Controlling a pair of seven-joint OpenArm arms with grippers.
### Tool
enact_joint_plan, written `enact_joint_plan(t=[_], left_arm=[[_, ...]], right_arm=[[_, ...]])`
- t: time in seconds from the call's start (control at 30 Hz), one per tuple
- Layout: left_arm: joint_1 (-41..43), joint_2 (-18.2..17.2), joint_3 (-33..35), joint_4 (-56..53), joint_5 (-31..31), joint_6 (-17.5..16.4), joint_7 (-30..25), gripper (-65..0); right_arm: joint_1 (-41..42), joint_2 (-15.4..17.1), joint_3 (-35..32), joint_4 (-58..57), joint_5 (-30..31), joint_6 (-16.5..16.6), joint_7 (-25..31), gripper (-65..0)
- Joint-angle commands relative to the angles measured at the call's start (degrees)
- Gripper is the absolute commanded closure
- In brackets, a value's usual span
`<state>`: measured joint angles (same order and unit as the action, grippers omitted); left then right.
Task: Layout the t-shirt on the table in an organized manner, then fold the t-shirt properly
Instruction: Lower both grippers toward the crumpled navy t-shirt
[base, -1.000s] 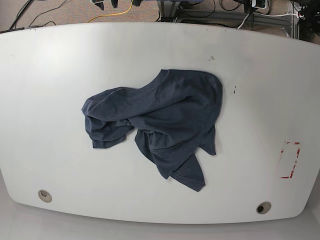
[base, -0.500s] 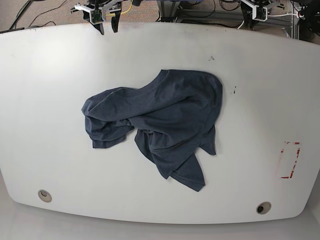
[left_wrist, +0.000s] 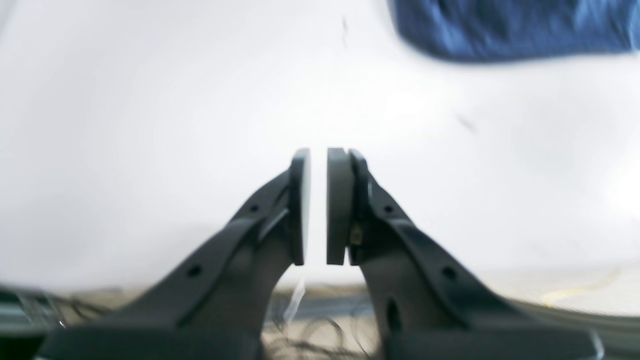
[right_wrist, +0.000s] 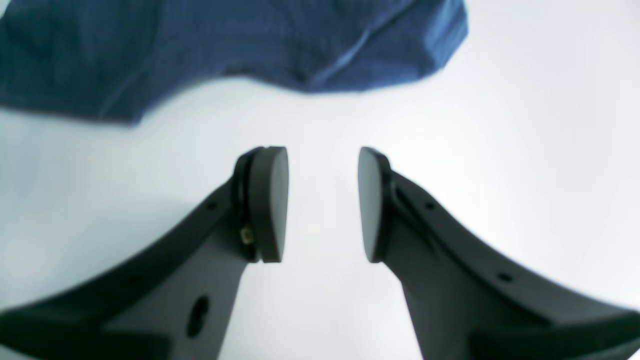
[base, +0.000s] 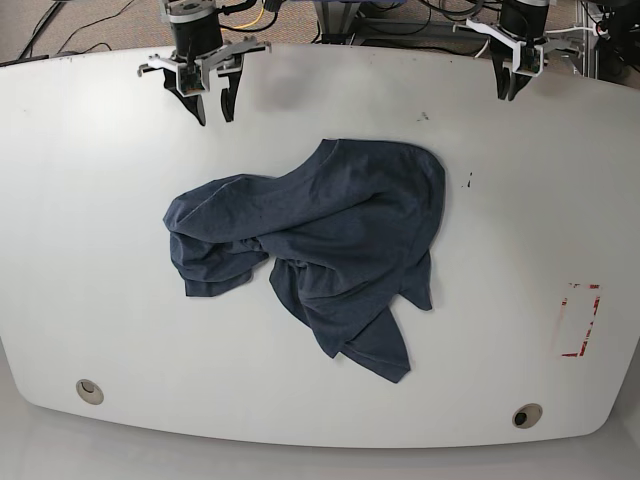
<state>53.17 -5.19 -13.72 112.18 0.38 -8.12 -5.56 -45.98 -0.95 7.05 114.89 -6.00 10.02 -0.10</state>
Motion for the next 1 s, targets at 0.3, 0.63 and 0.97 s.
enact_joint_plan(t=[0.3,0.63,0.97], left_arm=[[-10.13,-0.83,0.4,1.09,-0.25,0.25,3.85,-29.7],[-15.67,-1.45,2.86,1.09,-0.07,0.16,3.94,-28.6],[-16.55,-2.94,4.53,1.18,-0.07,0.16,3.94,-28.9]], right_arm=[[10.42,0.12,0.2,1.11,0.33,-0.22,-8.74,-22.4],[17.27,-2.26,0.38,1.11,3.05,-0.13,-16.91,-22.5],[22.55,-2.52,1.87,0.85,11.93,-0.22,-24.91,-33.5]])
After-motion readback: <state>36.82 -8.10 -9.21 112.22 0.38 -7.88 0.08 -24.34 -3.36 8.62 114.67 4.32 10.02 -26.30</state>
